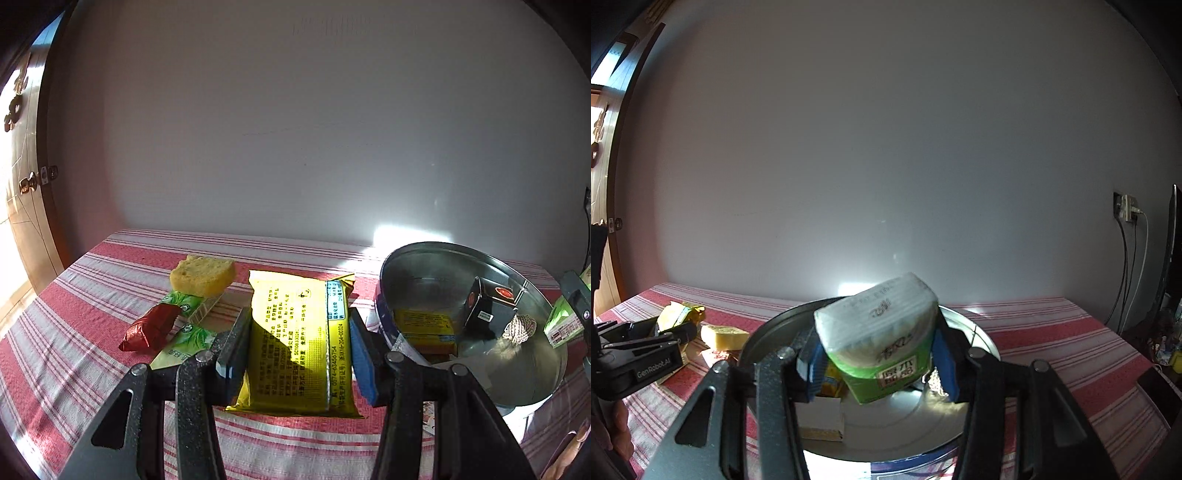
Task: Organize objects
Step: 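Carry the yellow packet and tissue pack over the tin and lower them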
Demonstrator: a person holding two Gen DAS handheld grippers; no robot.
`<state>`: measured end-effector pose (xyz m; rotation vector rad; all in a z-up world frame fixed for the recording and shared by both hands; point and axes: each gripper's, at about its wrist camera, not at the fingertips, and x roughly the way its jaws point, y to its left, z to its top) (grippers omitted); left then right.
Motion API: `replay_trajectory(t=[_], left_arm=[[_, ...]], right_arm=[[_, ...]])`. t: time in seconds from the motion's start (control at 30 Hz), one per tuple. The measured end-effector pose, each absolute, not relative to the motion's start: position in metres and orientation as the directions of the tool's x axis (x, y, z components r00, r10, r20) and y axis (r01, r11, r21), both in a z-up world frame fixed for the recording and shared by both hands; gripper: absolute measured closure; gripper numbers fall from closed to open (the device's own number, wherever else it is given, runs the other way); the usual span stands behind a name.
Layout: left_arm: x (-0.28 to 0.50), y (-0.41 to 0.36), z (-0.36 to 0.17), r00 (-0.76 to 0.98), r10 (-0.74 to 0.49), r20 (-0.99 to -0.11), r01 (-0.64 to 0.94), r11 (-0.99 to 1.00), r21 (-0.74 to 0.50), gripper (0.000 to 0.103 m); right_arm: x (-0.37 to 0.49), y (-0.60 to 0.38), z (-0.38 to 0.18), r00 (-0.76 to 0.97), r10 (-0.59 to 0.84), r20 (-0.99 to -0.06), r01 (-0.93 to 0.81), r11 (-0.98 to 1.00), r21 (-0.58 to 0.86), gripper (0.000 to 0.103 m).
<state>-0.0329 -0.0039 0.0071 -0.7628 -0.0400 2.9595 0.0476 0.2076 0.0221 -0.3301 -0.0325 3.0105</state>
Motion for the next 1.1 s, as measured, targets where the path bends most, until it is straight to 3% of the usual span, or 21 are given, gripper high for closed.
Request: replay_trajectory(t=[0.63,1.1], left_arm=[[-0.038,0.085,0.017,-0.853,0.235,-0.465,-0.245,-0.969,-0.04,0.052],[-0.047,0.11,-0.001,-0.821,0.269,-0.503,-0.296,-0.955,-0.027,0.052]], right_arm=[[0.035,0.273,0.023,-0.934,0.277,-0.226,-0.268,-0.961,-0.07,0.054],[0.011,0.278,0.013,-0.915,0.256,-0.311,-0.241,-0.967,-0.088,0.054]])
